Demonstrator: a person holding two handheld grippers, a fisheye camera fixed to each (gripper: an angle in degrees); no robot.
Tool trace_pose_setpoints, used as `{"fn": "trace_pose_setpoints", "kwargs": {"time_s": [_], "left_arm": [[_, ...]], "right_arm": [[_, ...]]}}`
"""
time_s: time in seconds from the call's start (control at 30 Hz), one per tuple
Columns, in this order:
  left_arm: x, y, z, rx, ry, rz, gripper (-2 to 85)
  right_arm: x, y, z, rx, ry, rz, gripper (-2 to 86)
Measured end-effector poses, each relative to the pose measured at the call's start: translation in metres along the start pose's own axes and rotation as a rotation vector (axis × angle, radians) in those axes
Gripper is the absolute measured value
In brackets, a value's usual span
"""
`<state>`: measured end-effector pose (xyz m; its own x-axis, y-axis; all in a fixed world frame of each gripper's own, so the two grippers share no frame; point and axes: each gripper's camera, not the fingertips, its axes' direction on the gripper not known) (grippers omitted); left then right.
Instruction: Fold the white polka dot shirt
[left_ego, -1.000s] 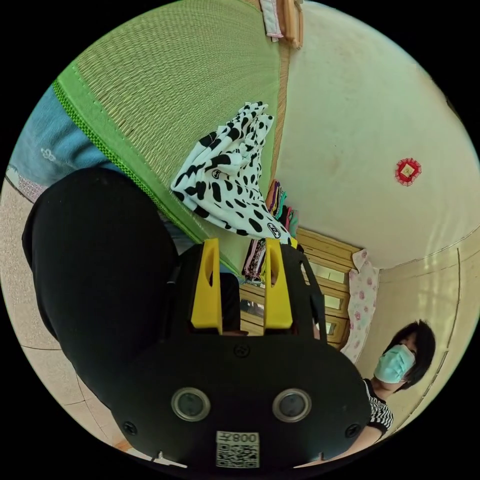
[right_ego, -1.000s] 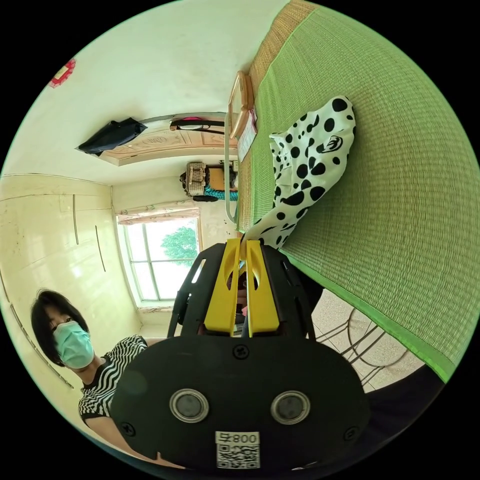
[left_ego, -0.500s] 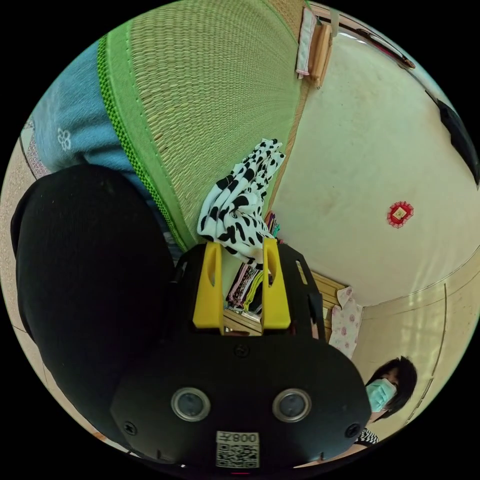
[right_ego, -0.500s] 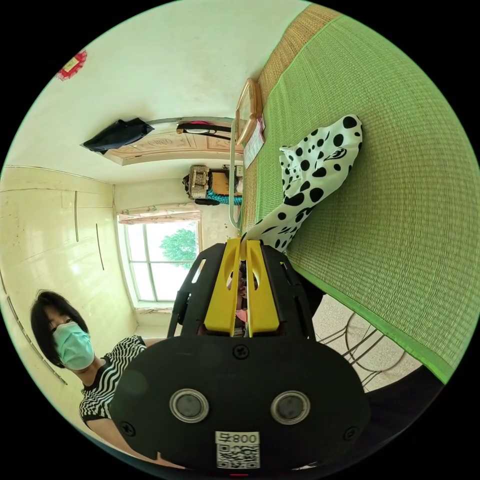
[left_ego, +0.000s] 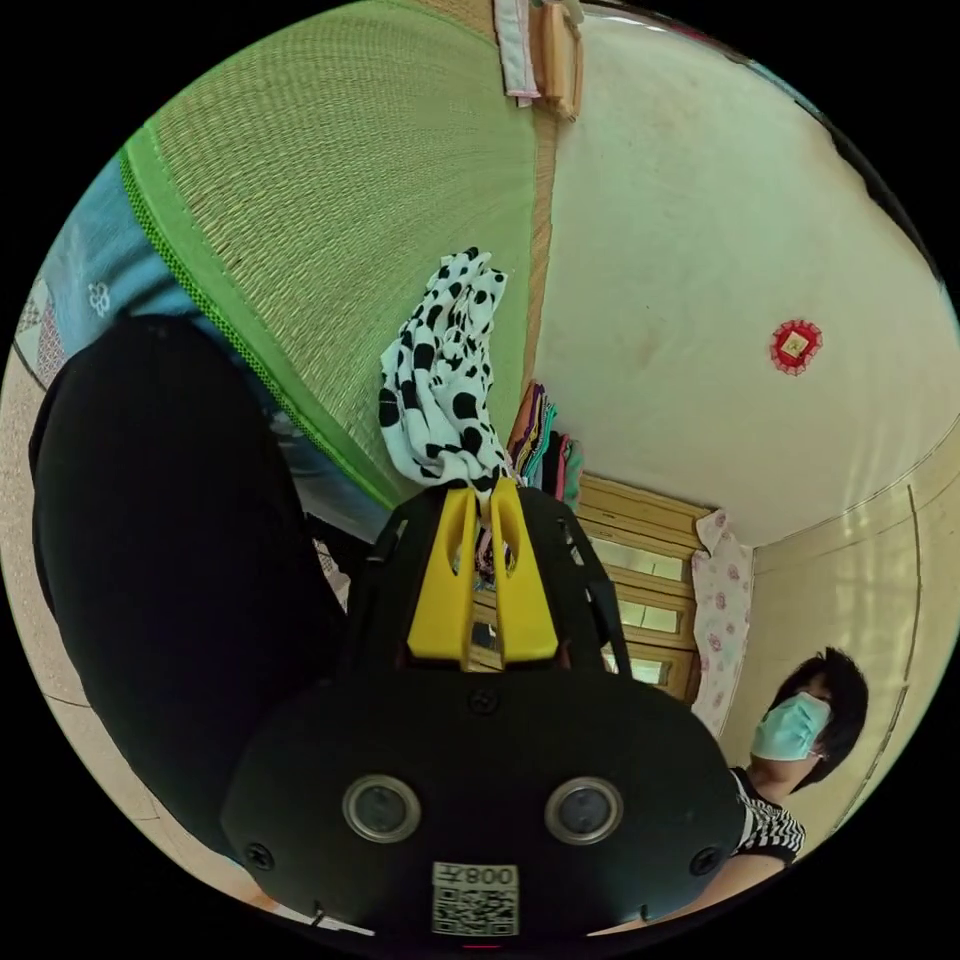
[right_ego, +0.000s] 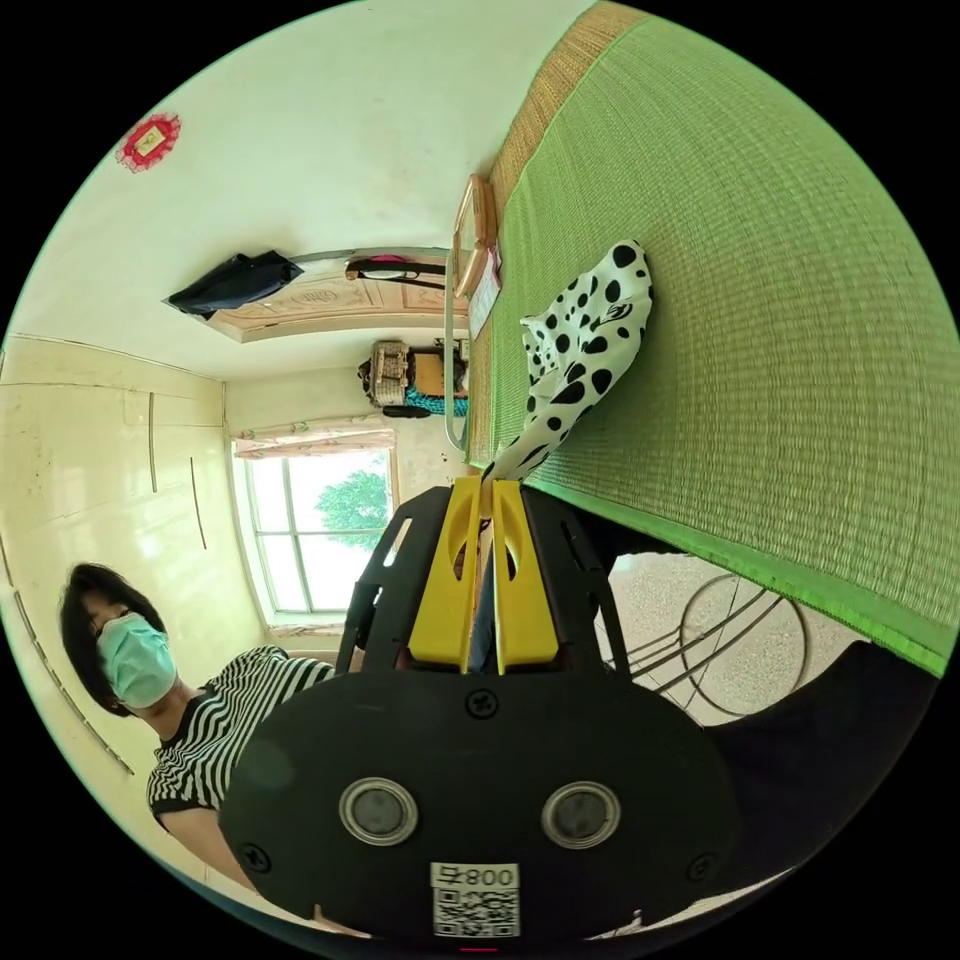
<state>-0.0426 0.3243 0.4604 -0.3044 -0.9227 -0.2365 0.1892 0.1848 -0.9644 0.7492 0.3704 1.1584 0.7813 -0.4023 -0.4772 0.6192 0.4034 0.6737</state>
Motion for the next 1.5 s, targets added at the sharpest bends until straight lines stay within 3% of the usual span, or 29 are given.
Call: {"fn": "trace_pose_setpoints", "kwargs": {"time_s": [0.3, 0.5, 0.83, 1.13, 1.3, 1.5], "left_arm": [[0.041, 0.032, 0.108, -0.169, 0.057, 0.183, 2.9], [0.080, 0.023, 0.229, -0.280, 0.035, 0.288, 2.8], [0.185, -0.010, 0.510, -0.366, 0.025, 0.498, 2.6], [0.283, 0.020, 0.794, -0.444, 0.176, 0.744, 2.7], [0.258, 0.071, 0.941, -0.604, 0.142, 0.809, 2.8], [0.143, 0.123, 1.088, -0.841, -0.100, 0.722, 2.8]], "right_arm": [[-0.019, 0.086, -0.090, 0.107, -0.061, -0.053, 1.7], [-0.034, 0.112, -0.172, 0.235, -0.083, -0.092, 1.7], [-0.119, 0.075, -0.390, 0.445, 0.020, -0.247, 1.7], [-0.215, 0.103, -0.624, 0.637, 0.228, -0.365, 1.7], [-0.178, 0.172, -0.707, 0.729, 0.342, -0.229, 1.6], [-0.053, 0.260, -0.745, 0.785, 0.279, 0.120, 1.5]]}}
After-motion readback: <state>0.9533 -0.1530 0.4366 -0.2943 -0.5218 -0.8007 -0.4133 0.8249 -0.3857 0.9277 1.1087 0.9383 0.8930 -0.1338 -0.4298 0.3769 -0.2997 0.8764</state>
